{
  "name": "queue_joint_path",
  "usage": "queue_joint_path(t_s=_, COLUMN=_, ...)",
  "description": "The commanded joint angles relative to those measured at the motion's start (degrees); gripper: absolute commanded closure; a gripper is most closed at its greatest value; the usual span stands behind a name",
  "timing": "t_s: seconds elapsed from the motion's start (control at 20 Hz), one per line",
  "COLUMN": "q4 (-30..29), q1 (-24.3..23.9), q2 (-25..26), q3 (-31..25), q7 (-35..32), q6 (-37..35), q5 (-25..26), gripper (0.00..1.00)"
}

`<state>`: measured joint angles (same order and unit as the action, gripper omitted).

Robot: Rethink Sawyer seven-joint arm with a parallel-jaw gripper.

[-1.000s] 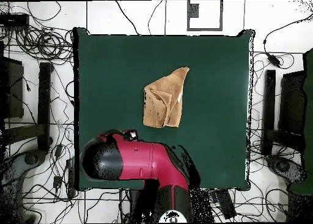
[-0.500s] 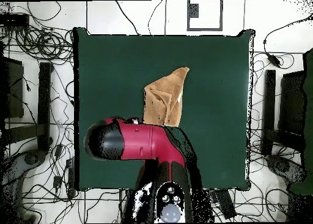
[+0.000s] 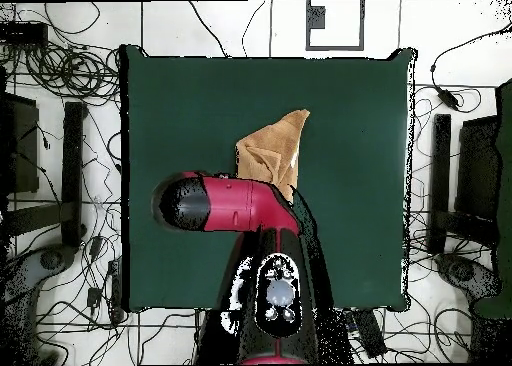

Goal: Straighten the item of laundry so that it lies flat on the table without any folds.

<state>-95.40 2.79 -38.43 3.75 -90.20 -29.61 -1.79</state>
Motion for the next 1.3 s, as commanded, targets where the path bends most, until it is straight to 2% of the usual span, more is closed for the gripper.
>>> queue_joint_path(t_s=0.05, q4=5.7, q1=0.5, q2=7.9, q3=-2.6, q7=-13.4, q6=5.1, q5=-3.0, gripper=0.0)
queue_joint_path(t_s=0.4, q4=5.5, q1=-2.2, q2=10.3, q3=-4.9, q7=-11.4, q6=8.3, q5=-3.2, gripper=0.0)
queue_joint_path(t_s=0.8, q4=-0.8, q1=-9.6, q2=5.2, q3=-10.5, q7=-5.9, q6=6.2, q5=-2.7, gripper=0.0)
queue_joint_path(t_s=0.95, q4=-2.1, q1=-10.5, q2=2.2, q3=-10.7, q7=-5.5, q6=3.2, q5=-2.4, gripper=0.0)
queue_joint_path(t_s=1.3, q4=-2.5, q1=-12.0, q2=1.5, q3=-12.7, q7=-5.5, q6=1.8, q5=-2.2, gripper=0.0)
